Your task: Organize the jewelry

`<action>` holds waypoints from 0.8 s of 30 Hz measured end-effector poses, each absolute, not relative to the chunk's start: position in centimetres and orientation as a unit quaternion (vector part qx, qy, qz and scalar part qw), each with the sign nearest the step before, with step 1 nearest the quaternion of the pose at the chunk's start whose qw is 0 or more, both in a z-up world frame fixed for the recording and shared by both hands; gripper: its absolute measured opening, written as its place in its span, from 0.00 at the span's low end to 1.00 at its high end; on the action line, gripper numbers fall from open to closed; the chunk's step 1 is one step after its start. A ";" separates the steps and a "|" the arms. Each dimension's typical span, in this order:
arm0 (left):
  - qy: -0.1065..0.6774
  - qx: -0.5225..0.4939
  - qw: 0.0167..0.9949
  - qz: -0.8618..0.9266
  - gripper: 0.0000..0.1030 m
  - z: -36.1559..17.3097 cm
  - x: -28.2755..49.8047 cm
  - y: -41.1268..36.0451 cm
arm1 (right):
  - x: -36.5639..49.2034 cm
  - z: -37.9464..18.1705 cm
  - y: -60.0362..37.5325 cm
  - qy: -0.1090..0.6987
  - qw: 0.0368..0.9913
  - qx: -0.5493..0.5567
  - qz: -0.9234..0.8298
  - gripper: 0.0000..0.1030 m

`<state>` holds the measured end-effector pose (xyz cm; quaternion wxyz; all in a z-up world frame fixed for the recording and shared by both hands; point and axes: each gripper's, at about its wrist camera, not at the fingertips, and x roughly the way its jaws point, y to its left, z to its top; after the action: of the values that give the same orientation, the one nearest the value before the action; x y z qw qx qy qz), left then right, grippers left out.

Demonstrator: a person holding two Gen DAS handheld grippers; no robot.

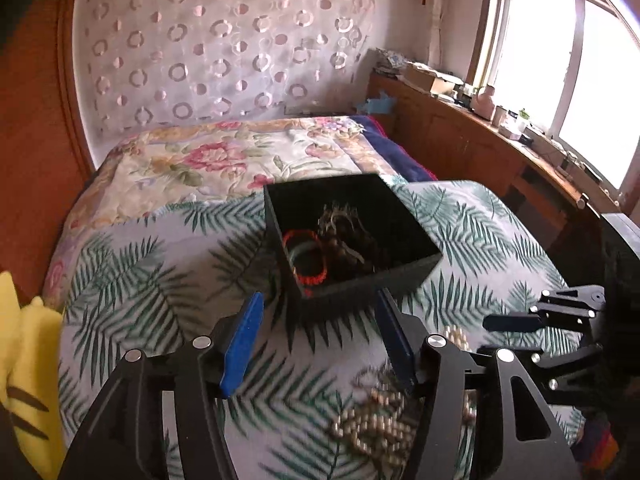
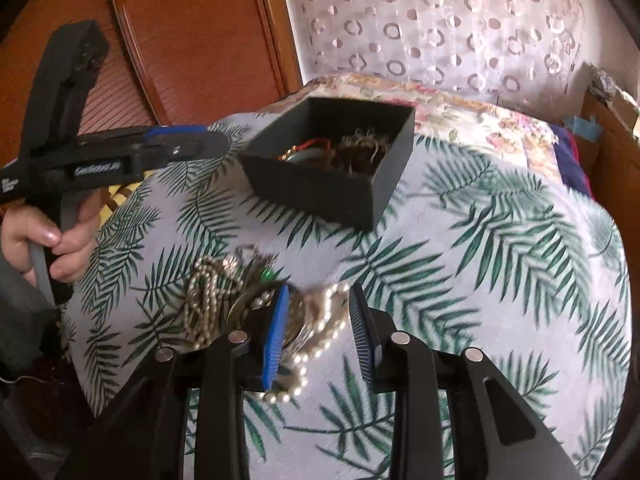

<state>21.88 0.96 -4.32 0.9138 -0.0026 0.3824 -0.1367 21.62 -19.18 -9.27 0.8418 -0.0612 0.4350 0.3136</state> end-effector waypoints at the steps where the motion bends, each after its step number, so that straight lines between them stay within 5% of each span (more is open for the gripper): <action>1: 0.384 -0.001 0.913 -0.135 0.54 -4.5 21.5 1.1 | 21.5 -9.4 -19.0 0.436 0.841 -0.062 0.315 0.32; 24: 0.431 -0.005 0.895 -0.115 0.54 -8.8 16.6 2.3 | 20.6 -10.4 -17.4 0.447 0.841 -0.102 0.288 0.04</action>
<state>16.62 2.29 -8.81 0.8950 -0.0049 0.4309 -0.1155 20.57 -17.44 -10.43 0.8409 -0.1020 0.4470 0.2875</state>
